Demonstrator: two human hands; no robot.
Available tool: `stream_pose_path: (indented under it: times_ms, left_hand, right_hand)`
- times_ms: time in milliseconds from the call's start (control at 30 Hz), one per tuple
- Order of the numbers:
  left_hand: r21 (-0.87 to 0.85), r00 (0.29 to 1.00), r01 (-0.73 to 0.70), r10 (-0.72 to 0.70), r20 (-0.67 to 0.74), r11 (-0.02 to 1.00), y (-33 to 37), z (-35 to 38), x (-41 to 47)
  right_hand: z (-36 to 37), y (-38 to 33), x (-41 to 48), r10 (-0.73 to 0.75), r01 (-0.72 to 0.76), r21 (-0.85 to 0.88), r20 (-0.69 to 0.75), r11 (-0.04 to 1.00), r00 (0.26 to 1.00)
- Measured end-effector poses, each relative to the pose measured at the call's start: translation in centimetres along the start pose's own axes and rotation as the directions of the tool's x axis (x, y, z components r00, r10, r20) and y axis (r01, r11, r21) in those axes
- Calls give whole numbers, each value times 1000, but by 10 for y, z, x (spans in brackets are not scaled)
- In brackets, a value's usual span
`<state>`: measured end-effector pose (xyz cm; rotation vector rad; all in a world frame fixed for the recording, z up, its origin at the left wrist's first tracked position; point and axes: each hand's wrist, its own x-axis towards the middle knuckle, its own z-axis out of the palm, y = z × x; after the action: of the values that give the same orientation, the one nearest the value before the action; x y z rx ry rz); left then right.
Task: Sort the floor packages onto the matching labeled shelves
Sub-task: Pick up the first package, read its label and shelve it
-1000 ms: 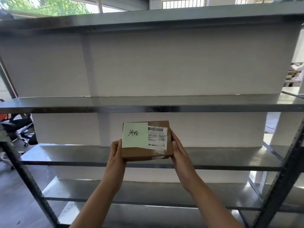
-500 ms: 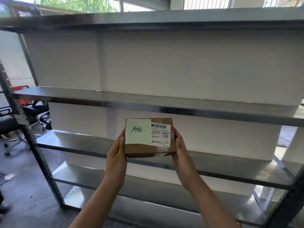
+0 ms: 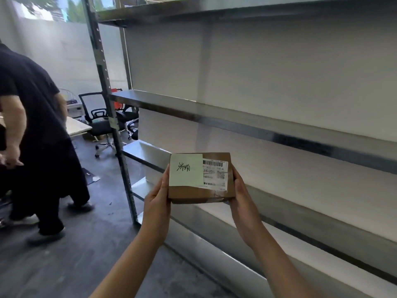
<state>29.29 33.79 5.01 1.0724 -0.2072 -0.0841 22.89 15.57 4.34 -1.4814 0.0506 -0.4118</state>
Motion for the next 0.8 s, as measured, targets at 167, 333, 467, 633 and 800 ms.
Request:
stream_pose_path:
  times_ms: [167,333,467,633,800]
  left_hand:
    - [74,991,-75,83,-109,994,19,-50,5]
    - [68,976,-102,113,-184,992,39,-96,17]
    - [116,958,-132,156,-241,985,52,-131,29]
    - [92,944,-138,160,-289,986,73,-173,48]
    - [115,931,-150,179,-317,982,98,-213,72]
  right_hand:
    - [53,14,24,4,-7,24,126,1000,992]
    - [108,28,45,11,-21,45,205,999,979]
    - [148,37,63,13,-28,50,271,998,963]
    - [201,44,83,23,-38,39,320,999,947]
    - [253,50,105,32,-53,49,350,997,936]
